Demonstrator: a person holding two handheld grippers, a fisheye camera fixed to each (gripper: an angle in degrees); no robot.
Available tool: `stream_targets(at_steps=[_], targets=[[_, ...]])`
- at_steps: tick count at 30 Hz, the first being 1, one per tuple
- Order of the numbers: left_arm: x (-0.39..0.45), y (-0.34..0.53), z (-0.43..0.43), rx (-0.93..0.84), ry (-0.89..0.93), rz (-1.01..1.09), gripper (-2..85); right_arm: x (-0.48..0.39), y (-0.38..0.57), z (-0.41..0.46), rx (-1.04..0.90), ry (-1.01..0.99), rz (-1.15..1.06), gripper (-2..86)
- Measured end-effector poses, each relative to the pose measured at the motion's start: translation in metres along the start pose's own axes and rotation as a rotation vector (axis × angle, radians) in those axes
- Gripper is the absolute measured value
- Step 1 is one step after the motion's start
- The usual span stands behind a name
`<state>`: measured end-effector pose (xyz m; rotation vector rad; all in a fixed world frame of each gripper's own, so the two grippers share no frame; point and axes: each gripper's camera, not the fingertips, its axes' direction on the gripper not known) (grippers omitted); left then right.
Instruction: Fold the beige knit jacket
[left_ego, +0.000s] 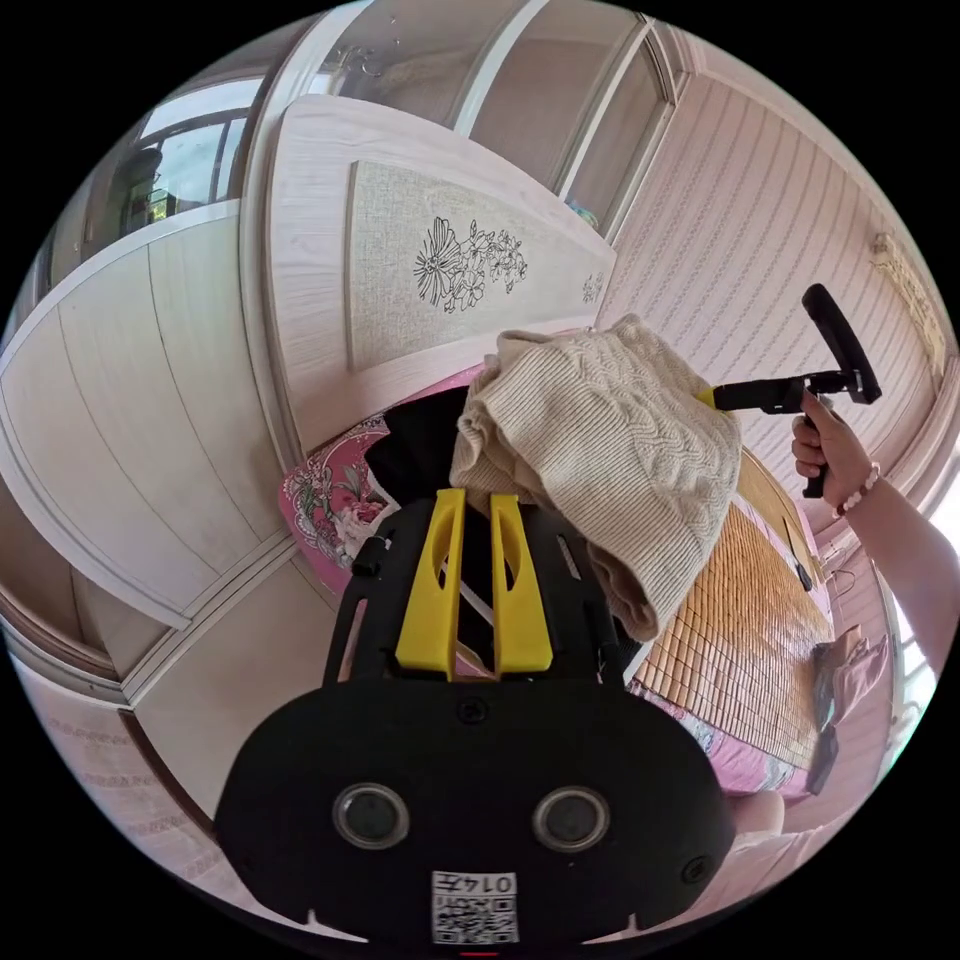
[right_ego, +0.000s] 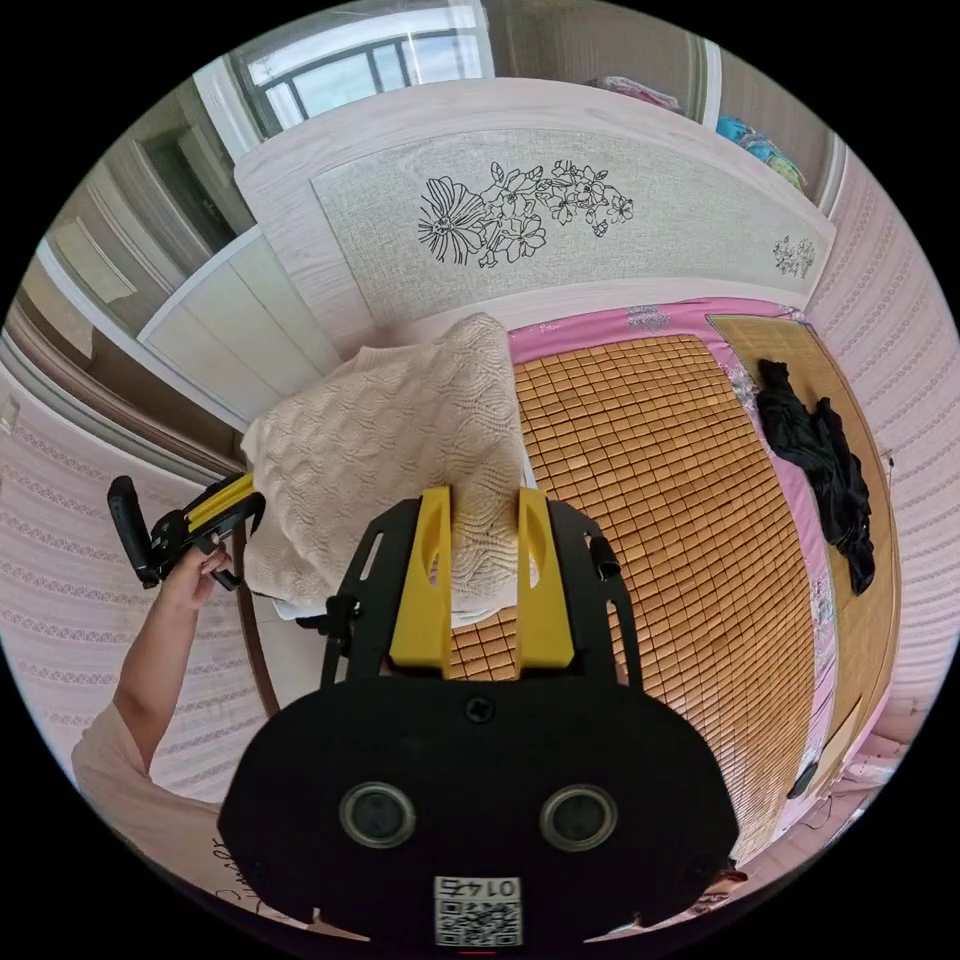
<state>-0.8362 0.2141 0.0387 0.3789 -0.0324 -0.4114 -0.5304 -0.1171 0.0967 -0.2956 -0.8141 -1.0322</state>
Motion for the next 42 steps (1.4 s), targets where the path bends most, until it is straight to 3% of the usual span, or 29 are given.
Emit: stream_targets(at_steps=[5, 7, 11, 16, 20, 24, 28, 31, 35, 37, 42], targets=[[0.026, 0.016, -0.047, 0.144, 0.059, 0.066, 1.7, 0.001, 0.023, 0.006, 0.026, -0.077, 0.002, 10.3], [0.053, 0.021, -0.046, 0.132, 0.106, 0.127, 0.4, -0.001, 0.031, 0.009, 0.037, -0.08, 0.011, 10.2], [0.097, 0.041, 0.005, -0.021, -0.048, 0.24, -0.7, -0.008, 0.052, 0.013, 0.055, -0.046, 0.018, 10.4], [0.099, 0.05, -0.009, -0.023, -0.014, 0.179, -0.9, -0.013, 0.085, 0.009, 0.082, -0.058, -0.015, 11.1], [0.13, 0.087, -0.084, 0.18, -0.084, 0.326, -0.8, -0.018, 0.174, -0.034, 0.393, -0.064, -0.072, 9.6], [0.171, 0.16, -0.096, 0.19, -0.137, 0.457, 0.8, -0.01, 0.314, -0.037, 0.458, -0.117, -0.123, 8.6], [0.231, 0.217, -0.075, 0.159, -0.034, 0.584, 5.7, 0.026, 0.523, -0.008, 0.228, -0.004, 0.219, 6.7], [0.305, 0.24, -0.051, 0.06, 0.192, 0.692, 7.3, 0.044, 0.696, -0.024, 0.176, 0.076, 0.599, 6.2], [0.434, 0.269, -0.039, 0.044, 0.468, 0.989, 6.8, 0.028, 0.917, -0.075, 0.326, 0.231, 1.117, 7.2], [0.488, 0.282, -0.041, 0.088, 0.576, 1.089, 6.1, 0.01, 0.989, -0.09, 0.396, 0.31, 1.265, 7.4], [0.65, 0.322, -0.034, -0.008, 0.916, 1.298, 7.4, -0.026, 1.134, -0.111, 0.472, 0.463, 1.538, 7.7]])
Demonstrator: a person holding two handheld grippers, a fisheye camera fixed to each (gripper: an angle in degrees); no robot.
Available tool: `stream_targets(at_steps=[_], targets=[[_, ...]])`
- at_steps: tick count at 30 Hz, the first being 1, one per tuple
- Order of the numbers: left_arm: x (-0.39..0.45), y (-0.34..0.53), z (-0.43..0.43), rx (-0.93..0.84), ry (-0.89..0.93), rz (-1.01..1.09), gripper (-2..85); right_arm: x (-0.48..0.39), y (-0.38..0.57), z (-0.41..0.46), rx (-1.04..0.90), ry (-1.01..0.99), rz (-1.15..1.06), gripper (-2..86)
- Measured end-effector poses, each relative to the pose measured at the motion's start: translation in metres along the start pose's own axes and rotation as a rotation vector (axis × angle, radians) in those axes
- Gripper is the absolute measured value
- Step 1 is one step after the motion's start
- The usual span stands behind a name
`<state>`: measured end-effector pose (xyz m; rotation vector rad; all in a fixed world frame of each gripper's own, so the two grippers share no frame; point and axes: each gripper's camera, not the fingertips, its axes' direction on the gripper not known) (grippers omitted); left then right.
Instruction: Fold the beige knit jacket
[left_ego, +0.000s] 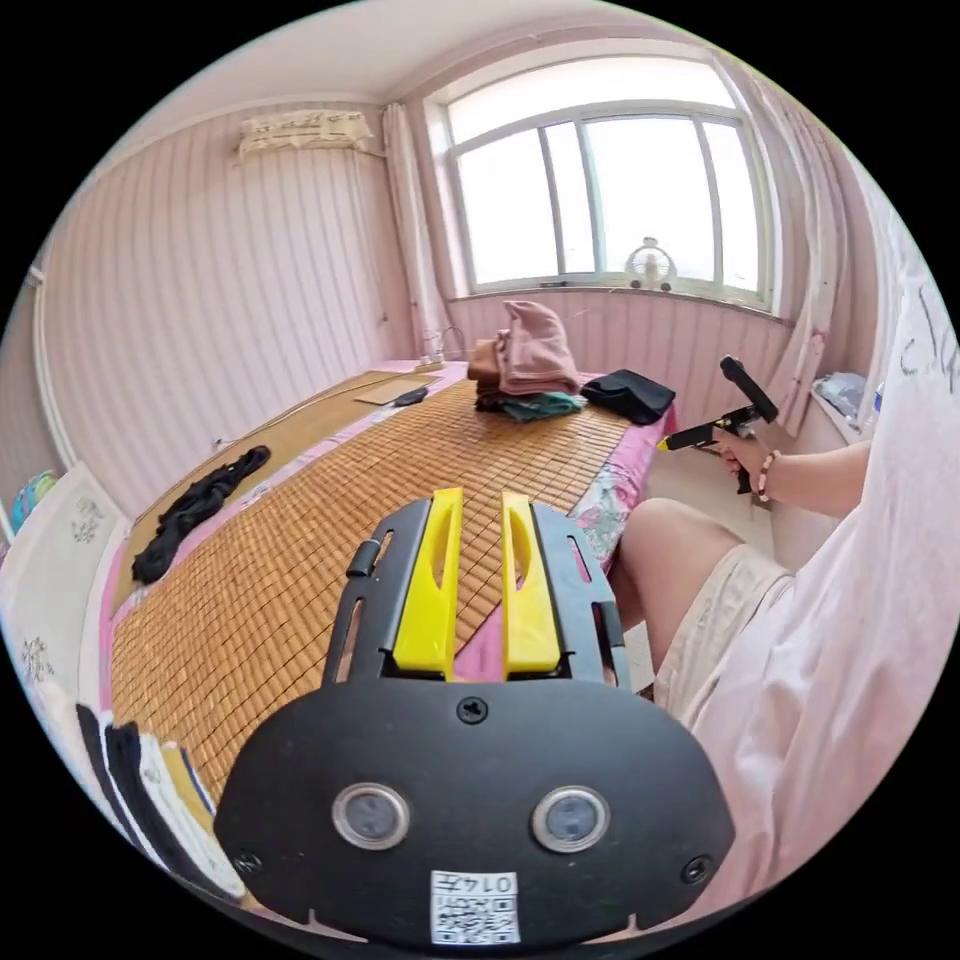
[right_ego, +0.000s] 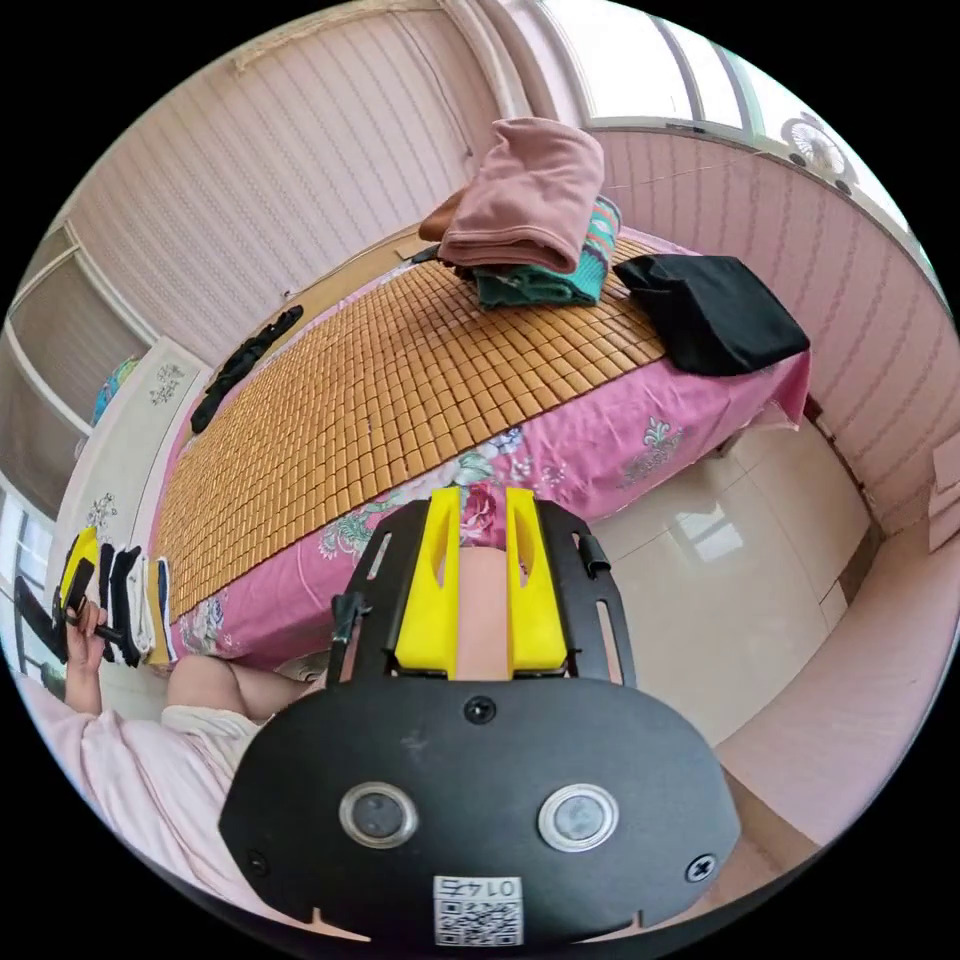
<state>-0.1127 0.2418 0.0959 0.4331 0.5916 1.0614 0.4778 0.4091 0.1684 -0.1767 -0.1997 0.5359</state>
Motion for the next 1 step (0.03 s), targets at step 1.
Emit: stream_targets(at_steps=[1], targets=[[0.0033, -0.0116, 0.0132, 0.002, 0.033, 0.014, 7.8, 0.0287, -0.0021, -0.0049, 0.021, 0.017, 0.021, 7.9]])
